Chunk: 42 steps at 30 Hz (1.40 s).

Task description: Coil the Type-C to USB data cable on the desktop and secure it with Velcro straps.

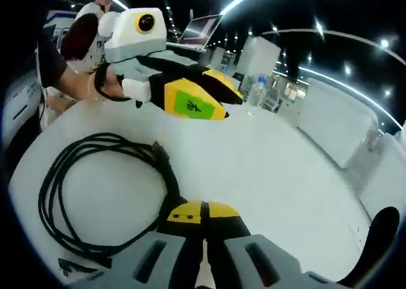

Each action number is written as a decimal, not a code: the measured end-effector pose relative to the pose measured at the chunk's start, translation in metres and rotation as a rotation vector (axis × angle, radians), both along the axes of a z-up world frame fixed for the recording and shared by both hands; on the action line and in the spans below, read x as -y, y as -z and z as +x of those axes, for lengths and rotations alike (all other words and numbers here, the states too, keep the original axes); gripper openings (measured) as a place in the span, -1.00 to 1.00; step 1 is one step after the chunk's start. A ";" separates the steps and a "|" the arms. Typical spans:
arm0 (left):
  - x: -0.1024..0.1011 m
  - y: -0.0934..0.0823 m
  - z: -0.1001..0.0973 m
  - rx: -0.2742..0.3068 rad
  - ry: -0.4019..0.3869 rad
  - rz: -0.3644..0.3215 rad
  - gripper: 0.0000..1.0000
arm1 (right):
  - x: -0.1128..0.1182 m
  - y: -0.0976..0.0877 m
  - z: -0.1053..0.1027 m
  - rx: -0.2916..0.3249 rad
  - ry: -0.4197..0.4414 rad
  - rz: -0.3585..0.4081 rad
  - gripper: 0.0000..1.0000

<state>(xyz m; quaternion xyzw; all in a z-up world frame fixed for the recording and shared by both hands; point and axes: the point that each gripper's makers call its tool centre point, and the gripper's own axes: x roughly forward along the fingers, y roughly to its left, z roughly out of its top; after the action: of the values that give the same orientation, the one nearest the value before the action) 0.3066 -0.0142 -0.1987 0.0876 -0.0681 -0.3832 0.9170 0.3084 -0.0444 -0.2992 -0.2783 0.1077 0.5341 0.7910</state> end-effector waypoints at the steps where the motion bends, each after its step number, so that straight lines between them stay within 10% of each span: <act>1: -0.003 -0.002 0.001 0.004 -0.004 0.007 -0.62 | 0.001 0.000 0.000 -0.007 0.010 0.021 -0.98; 8: -0.003 -0.005 0.001 0.031 -0.018 0.028 -0.62 | 0.021 -0.022 0.008 -0.046 0.132 0.213 -0.98; 12: -0.001 -0.005 -0.002 0.034 -0.011 0.033 -0.62 | 0.024 0.001 0.006 -0.020 0.111 0.068 -0.98; 15: 0.000 -0.006 -0.003 0.037 -0.007 0.031 -0.62 | 0.024 -0.002 0.011 -0.123 0.189 0.172 -0.98; 18: -0.003 -0.009 -0.003 0.039 -0.010 0.022 -0.62 | 0.032 -0.008 0.018 -0.061 0.222 0.136 -0.98; 23: -0.011 -0.018 -0.001 0.049 -0.034 -0.014 -0.62 | 0.022 -0.051 -0.007 -0.130 0.169 0.417 -0.81; 30: -0.013 -0.026 -0.003 0.057 -0.028 -0.036 -0.62 | 0.009 -0.024 -0.038 -0.166 0.103 0.279 -0.56; 42: -0.059 -0.066 0.008 0.128 -0.164 -0.165 -0.26 | -0.001 0.000 -0.022 -0.131 0.138 0.112 -0.70</act>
<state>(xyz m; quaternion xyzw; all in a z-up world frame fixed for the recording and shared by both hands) 0.3145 0.0451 -0.1330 0.0415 -0.1505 -0.2936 0.9431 0.2866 -0.0430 -0.2997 -0.1898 0.1481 0.5005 0.8316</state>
